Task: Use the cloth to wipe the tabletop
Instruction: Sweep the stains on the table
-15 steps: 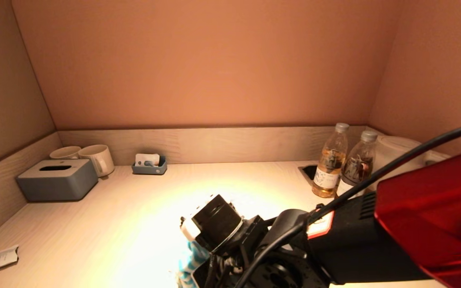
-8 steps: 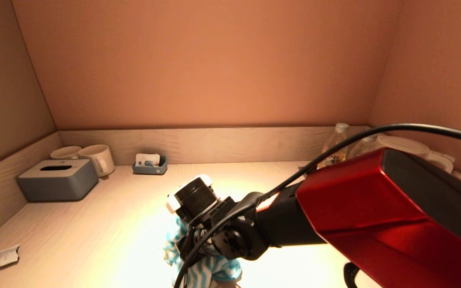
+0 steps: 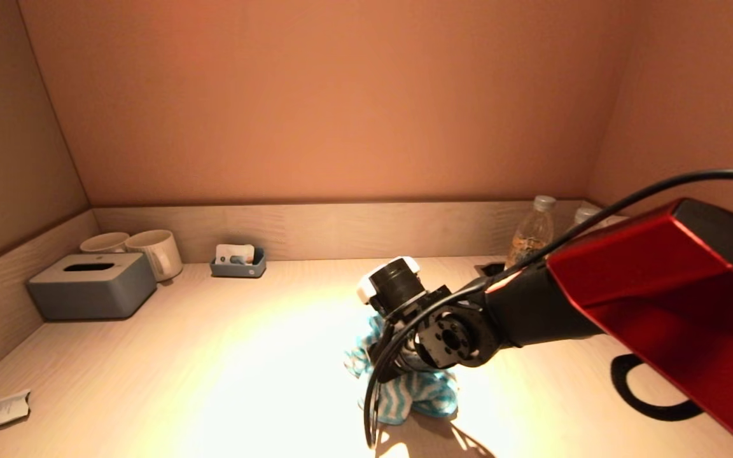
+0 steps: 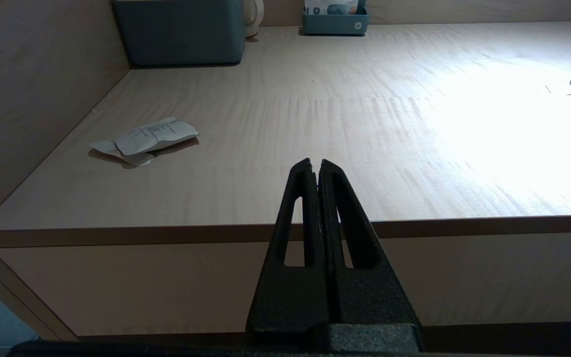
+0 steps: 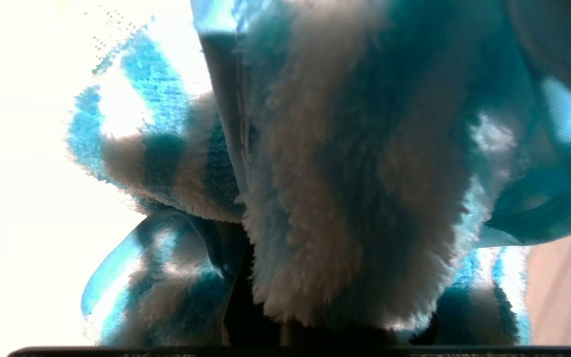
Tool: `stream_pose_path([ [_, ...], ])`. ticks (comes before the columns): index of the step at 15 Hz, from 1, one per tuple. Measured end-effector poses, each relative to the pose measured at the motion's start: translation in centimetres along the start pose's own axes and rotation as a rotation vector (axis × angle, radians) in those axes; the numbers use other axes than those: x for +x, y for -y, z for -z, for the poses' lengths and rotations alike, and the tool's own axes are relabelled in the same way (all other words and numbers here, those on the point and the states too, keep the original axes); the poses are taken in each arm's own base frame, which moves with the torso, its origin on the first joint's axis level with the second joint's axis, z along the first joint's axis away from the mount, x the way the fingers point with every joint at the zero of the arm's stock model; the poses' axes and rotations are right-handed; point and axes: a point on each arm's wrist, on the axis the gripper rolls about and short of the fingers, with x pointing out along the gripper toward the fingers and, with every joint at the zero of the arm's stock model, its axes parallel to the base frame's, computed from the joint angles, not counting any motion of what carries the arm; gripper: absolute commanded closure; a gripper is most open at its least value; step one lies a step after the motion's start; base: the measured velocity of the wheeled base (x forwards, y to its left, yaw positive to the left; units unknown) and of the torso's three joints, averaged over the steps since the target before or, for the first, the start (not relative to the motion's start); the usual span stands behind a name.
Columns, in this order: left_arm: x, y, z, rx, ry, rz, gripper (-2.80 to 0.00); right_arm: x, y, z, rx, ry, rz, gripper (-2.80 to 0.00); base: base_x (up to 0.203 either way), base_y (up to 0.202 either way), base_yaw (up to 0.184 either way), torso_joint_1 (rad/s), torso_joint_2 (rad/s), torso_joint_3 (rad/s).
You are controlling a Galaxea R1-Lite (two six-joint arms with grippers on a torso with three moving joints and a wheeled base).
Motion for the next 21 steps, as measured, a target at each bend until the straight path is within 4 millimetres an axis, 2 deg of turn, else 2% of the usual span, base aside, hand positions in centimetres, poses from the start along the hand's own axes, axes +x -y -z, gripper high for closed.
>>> stream_pose_path([
  [2, 0.0, 0.0, 0.0, 0.0, 0.0, -0.001, 0.0, -1.9, 0.5, 1.4, -0.01, -0.016, -0.004, 0.0, 0.0, 0.0, 0.0, 0.0, 0.0, 0.0],
  [3, 0.0, 0.0, 0.0, -0.001, 0.0, 0.0, 0.0, -3.1, -0.2, 2.1, -0.033, -0.012, -0.022, 0.0, 0.0, 0.0, 0.0, 0.0, 0.0, 0.0],
  [5, 0.0, 0.0, 0.0, 0.0, 0.0, 0.0, 0.0, -5.0, -2.9, 3.2, -0.104, 0.005, -0.086, 0.0, 0.0, 0.0, 0.0, 0.0, 0.0, 0.0],
  [8, 0.0, 0.0, 0.0, 0.0, 0.0, 0.0, 0.0, -5.8, -6.4, 3.8, -0.178, 0.027, -0.153, 0.0, 0.0, 0.0, 0.0, 0.0, 0.0, 0.0],
  [12, 0.0, 0.0, 0.0, -0.001, 0.0, 0.0, 0.0, -4.5, -9.9, 2.2, -0.209, 0.069, -0.189, 0.0, 0.0, 0.0, 0.0, 0.0, 0.0, 0.0],
  [15, 0.0, 0.0, 0.0, -0.001, 0.0, 0.0, 0.0, -2.3, -10.7, -0.3, -0.189, 0.114, -0.158, 0.0, 0.0, 0.0, 0.0, 0.0, 0.0, 0.0],
  [18, 0.0, 0.0, 0.0, -0.001, 0.0, 0.0, 0.0, -0.1, -9.9, -1.6, -0.166, 0.122, -0.088, 0.0, 0.0, 0.0, 0.0, 0.0, 0.0, 0.0],
  [21, 0.0, 0.0, 0.0, 0.0, 0.0, 0.0, 0.0, 1.6, -6.7, -1.9, -0.108, 0.09, 0.006, 0.0, 0.0, 0.0, 0.0, 0.0, 0.0, 0.0],
])
